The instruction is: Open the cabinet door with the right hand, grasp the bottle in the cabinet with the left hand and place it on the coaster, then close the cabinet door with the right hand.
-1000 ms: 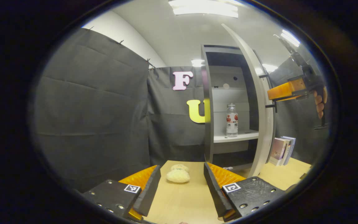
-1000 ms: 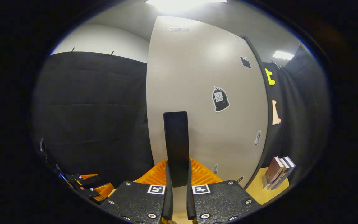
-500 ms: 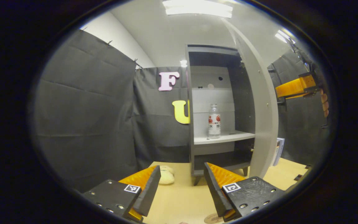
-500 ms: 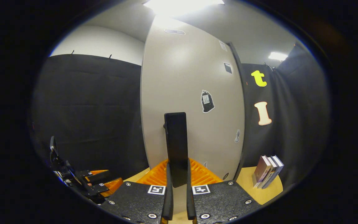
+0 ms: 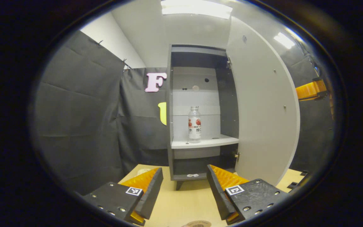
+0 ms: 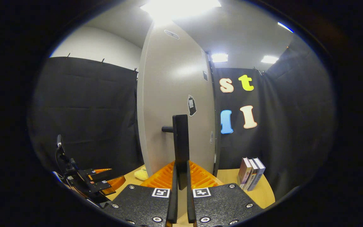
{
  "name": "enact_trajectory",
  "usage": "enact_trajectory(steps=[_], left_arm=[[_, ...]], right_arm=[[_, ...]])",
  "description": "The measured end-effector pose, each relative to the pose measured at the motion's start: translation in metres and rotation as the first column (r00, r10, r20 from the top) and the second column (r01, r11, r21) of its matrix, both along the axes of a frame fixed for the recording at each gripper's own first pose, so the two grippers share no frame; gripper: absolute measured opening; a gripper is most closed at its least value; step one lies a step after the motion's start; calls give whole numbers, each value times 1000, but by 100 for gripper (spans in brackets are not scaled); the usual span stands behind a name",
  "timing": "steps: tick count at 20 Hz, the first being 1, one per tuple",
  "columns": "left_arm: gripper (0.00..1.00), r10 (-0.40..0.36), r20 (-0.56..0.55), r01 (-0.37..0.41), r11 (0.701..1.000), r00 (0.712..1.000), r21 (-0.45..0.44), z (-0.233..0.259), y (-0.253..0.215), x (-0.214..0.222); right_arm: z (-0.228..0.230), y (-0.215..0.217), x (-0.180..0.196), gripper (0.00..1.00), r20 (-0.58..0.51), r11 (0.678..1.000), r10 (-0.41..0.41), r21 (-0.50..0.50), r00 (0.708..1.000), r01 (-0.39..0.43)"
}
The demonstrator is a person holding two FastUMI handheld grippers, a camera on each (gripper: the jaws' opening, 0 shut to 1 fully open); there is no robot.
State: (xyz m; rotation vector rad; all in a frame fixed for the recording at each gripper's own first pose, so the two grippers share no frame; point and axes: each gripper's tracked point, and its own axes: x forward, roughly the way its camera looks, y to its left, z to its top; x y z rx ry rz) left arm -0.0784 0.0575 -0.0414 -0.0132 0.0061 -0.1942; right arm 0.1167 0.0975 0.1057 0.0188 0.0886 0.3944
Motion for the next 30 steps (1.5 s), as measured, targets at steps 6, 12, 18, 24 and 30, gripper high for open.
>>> enact_trajectory(steps=[6, 12, 18, 24, 30], left_arm=[[86, 0, -9, 0, 1000, 1000, -15, 9, -36, 3], [80, 9, 37, -9, 1000, 999, 0, 45, -49, 33], [80, -42, 77, 48, 996, 996, -74, 88, -58, 104], [80, -109, 50, 114, 989, 993, -96, 86, -77, 217], [80, -132, 24, 133, 990, 991, -38, 68, -95, 303]], right_arm=[[3, -58, 4, 11, 24, 996, -86, -19, 996, 87], [13, -80, -19, 8, 59, 995, -37, 89, 998, 31], [4, -127, -15, 66, 124, 981, -194, 40, 973, 191], [-21, -171, -19, 97, 85, 913, -405, 1, 910, 407], [-39, -189, -22, 97, 42, 843, -537, -10, 842, 538]])
